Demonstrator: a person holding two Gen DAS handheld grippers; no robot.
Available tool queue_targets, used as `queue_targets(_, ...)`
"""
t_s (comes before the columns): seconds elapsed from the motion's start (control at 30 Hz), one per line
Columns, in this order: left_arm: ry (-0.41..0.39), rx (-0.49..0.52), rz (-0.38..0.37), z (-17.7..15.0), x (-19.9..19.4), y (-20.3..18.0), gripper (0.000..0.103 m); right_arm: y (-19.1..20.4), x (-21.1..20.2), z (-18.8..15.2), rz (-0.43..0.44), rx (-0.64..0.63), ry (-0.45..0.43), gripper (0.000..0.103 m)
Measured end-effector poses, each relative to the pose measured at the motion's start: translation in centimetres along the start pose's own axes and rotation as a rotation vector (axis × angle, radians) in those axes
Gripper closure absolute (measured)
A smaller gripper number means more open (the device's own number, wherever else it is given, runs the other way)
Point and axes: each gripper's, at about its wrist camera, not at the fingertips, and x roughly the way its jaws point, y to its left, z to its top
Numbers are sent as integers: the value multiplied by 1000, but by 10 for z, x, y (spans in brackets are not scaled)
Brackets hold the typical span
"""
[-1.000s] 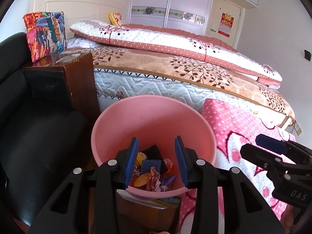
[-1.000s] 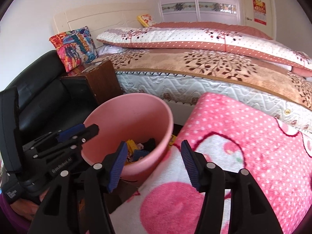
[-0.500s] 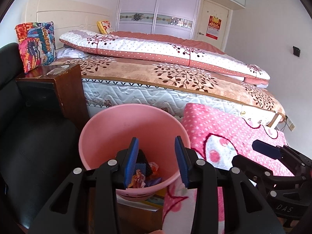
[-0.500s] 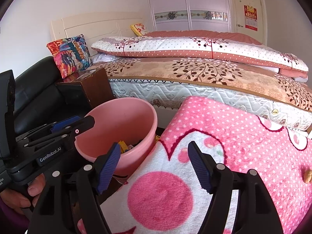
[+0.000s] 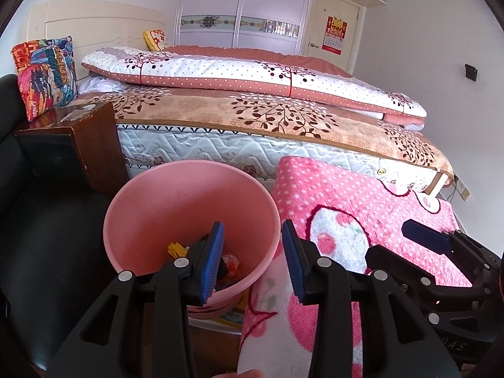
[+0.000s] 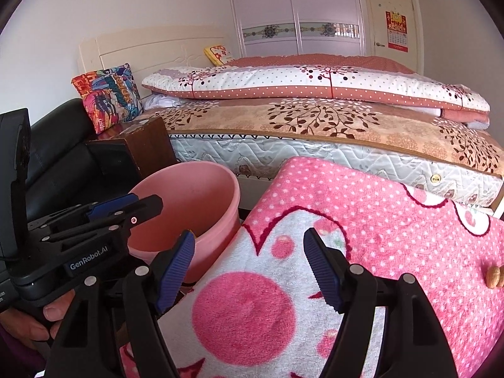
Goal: Collect trash
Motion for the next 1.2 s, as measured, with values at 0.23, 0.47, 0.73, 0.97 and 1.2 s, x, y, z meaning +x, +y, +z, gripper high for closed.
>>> queue_targets(0.23, 6, 5, 0, -1, 3, -4, 64, -4, 1, -3, 1, 14, 7, 33)
queue_targets(0.47, 11, 4, 4, -2, 4, -3, 64, -6, 2, -3, 3, 26, 11, 33)
queue_targets(0.73, 16, 4, 3, -2, 7, -3, 64, -8, 3, -4, 4, 41, 17, 33)
queue_targets(0.97, 16, 1, 3, -2, 8, 0, 64, -9, 4, -3, 3, 48, 14, 33)
queue_targets(1.2, 11, 2, 5, -2, 8, 0, 64, -9, 3, -2, 2, 56, 4, 33)
